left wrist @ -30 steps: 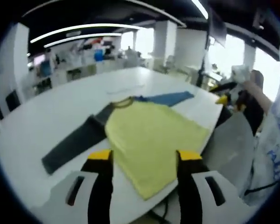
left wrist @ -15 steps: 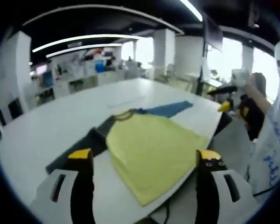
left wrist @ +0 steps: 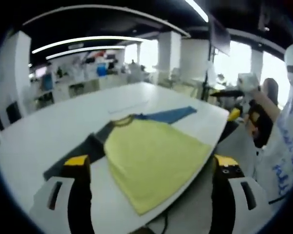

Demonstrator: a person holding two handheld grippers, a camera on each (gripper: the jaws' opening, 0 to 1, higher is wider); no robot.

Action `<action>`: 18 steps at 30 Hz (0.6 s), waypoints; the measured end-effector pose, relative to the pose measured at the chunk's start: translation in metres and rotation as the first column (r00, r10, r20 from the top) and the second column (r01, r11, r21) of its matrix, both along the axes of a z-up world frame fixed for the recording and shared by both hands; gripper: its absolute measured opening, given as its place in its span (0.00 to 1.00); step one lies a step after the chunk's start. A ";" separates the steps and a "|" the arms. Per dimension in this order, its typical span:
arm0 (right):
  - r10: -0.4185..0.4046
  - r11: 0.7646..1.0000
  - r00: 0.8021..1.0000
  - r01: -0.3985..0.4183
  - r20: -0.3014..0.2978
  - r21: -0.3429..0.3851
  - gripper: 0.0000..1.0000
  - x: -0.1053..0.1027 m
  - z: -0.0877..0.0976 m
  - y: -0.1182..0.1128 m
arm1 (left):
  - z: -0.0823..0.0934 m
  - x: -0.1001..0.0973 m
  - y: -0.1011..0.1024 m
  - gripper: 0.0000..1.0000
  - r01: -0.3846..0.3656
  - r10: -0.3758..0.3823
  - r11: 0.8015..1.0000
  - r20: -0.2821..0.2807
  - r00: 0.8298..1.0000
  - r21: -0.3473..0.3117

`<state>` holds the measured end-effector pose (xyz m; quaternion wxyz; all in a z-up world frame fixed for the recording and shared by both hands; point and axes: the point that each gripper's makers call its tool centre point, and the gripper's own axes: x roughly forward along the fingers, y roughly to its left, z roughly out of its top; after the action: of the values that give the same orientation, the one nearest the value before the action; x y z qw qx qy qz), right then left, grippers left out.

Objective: Fold the garment on the visible template until the final outline fits inside the template.

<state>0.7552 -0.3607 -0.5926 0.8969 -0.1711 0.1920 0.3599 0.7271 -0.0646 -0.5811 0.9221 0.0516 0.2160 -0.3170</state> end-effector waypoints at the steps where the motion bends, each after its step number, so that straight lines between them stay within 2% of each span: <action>1: 0.001 1.000 1.000 -0.001 0.000 0.000 1.00 0.000 0.000 0.000 | 0.000 -0.001 -0.001 0.99 0.002 -0.002 1.000 -0.001 1.000 -0.002; 6: 0.010 1.000 1.000 -0.010 -0.007 0.001 1.00 -0.005 0.001 -0.004 | -0.005 -0.004 -0.007 0.99 0.006 -0.005 1.000 -0.015 1.000 0.024; 18: 0.030 0.999 0.999 -0.031 -0.029 -0.010 1.00 -0.009 -0.004 -0.018 | -0.009 -0.008 -0.022 0.99 -0.033 0.033 0.999 -0.023 0.999 0.029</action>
<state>0.7465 -0.3788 -0.5969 0.8875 -0.1737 0.2042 0.3749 0.7188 -0.0863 -0.5898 0.9237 0.0572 0.2322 -0.2993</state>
